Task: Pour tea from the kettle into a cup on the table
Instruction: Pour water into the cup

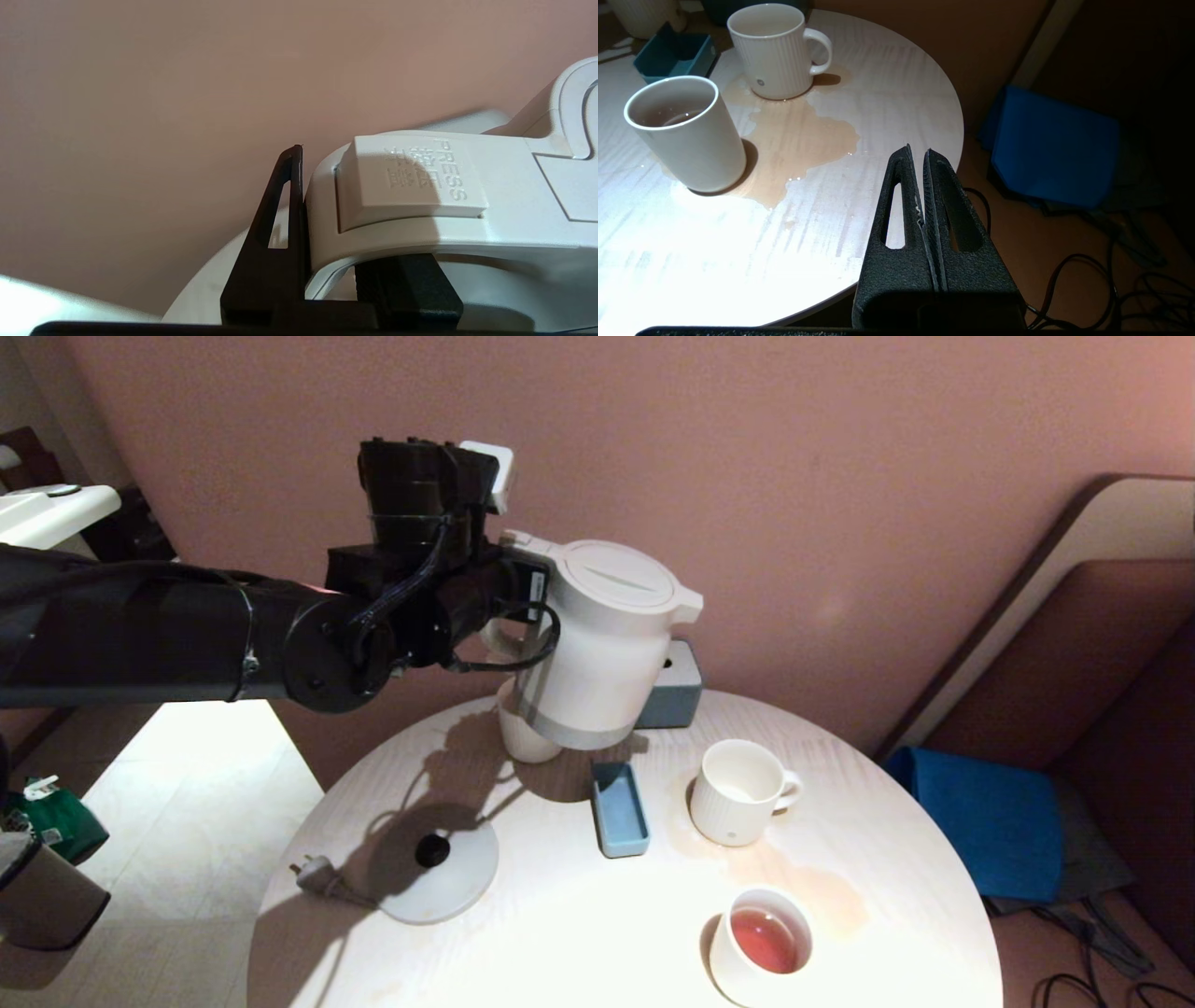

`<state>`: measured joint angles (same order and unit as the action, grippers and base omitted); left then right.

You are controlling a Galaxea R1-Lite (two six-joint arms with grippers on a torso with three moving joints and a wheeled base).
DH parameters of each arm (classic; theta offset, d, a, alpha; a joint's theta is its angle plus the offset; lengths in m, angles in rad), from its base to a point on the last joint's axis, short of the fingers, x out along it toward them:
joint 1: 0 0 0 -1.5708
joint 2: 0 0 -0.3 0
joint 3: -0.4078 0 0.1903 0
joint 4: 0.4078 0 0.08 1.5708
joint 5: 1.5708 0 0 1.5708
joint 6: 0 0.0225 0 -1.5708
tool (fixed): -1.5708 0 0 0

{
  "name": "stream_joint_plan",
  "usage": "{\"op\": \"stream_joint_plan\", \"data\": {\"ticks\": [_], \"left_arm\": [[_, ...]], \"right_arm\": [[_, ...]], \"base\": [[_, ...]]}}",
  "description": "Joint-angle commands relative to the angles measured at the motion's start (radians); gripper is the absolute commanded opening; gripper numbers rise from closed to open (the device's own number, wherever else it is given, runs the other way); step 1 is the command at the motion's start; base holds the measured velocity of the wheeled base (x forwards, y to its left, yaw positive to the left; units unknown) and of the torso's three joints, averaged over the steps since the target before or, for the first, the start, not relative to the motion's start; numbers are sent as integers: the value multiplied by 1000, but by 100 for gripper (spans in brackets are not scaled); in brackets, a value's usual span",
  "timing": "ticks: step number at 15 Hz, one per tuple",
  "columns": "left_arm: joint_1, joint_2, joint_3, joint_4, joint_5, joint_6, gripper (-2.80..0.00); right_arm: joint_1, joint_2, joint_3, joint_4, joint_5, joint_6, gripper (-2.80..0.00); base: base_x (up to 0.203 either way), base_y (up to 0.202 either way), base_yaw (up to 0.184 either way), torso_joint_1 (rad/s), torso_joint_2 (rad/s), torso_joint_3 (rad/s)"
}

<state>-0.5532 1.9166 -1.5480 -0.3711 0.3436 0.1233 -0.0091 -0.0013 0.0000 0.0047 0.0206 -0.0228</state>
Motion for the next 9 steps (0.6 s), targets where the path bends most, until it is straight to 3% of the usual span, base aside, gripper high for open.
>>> {"op": "stream_joint_plan", "data": {"ticks": [1, 9], "left_arm": [[-24, 46, -54, -2, 17, 25, -280], [-96, 158, -170, -2, 48, 119, -280]], "right_arm": [[0, 1, 0, 0, 1, 0, -280], [0, 1, 0, 0, 1, -1, -280]], "base": [[0, 0, 0, 0, 0, 0], [0, 0, 0, 0, 0, 0]]}}
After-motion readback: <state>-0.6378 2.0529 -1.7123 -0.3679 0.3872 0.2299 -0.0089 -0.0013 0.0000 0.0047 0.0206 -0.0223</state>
